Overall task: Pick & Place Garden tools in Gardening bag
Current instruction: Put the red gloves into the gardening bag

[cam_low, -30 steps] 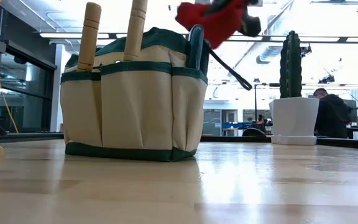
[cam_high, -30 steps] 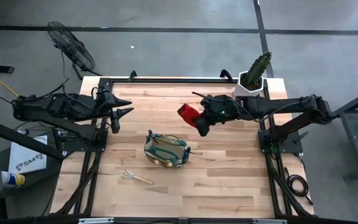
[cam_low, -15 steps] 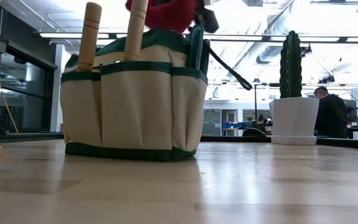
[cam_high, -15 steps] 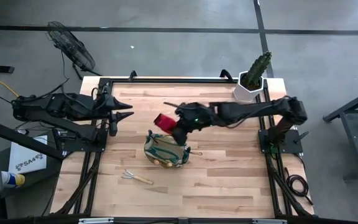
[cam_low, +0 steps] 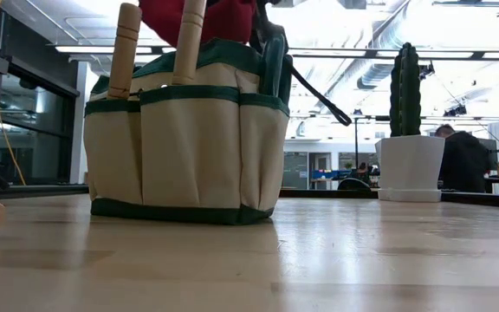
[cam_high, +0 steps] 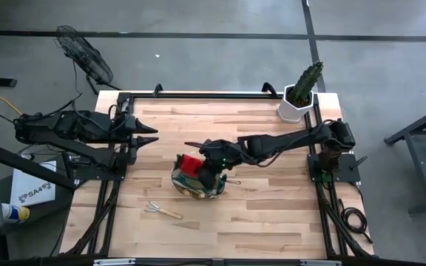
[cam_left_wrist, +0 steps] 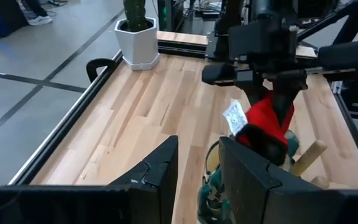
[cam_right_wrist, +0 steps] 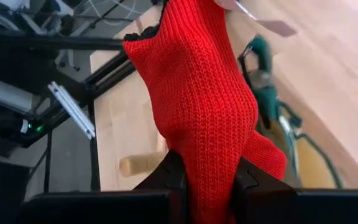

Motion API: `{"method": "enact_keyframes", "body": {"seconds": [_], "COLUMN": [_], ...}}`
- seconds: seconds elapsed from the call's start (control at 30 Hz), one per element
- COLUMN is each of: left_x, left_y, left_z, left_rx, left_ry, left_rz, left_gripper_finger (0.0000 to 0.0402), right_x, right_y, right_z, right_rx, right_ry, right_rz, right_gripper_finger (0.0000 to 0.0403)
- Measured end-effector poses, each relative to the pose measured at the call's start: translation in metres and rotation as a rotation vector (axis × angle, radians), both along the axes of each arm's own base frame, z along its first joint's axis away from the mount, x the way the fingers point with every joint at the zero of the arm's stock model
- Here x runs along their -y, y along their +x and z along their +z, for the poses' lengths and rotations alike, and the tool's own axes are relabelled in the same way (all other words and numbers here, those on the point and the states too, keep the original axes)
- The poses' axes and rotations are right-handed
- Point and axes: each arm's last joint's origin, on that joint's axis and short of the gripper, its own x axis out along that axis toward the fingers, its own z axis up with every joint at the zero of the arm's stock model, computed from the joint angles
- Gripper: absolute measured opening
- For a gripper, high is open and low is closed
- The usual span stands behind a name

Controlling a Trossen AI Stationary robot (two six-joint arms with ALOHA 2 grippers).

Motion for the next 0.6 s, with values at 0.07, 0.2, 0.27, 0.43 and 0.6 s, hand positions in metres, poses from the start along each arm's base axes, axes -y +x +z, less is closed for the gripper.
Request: {"method": "enact_keyframes", "body": {"seconds": [0.07,0.2,0.27,0.43,0.6], "left_x": [0.0,0.0,0.001,0.001,0.001], "left_y": [0.0,0.0,0.0,0.0,0.0], "left_z": [0.0,0.0,0.0,0.0,0.0], "left_rx": [0.0,0.0,0.0,0.0,0.0], "left_ry": [-0.005,-0.006,-0.008,-0.008,-0.008], "left_rz": [-0.011,-0.014,-0.018,-0.018,-0.018], "left_gripper_finger": [0.0111,0.0111,0.0111,0.0111,0.0111], "right_x": [-0.004,-0.009,-0.011,-0.012,-0.011], "right_y": [0.002,0.006,0.008,0.013,0.013], "right_z": [-0.002,-0.013,-0.021,-0.036,-0.044], "right_rx": [0.005,-0.025,-0.057,-0.102,-0.148], "right_ry": [0.004,0.022,0.02,0.038,0.012], "right_rz": [0.007,0.009,0.014,0.002,0.01], "right_gripper_finger": [0.0033,0.0033,0.0033,0.0032,0.0032]}}
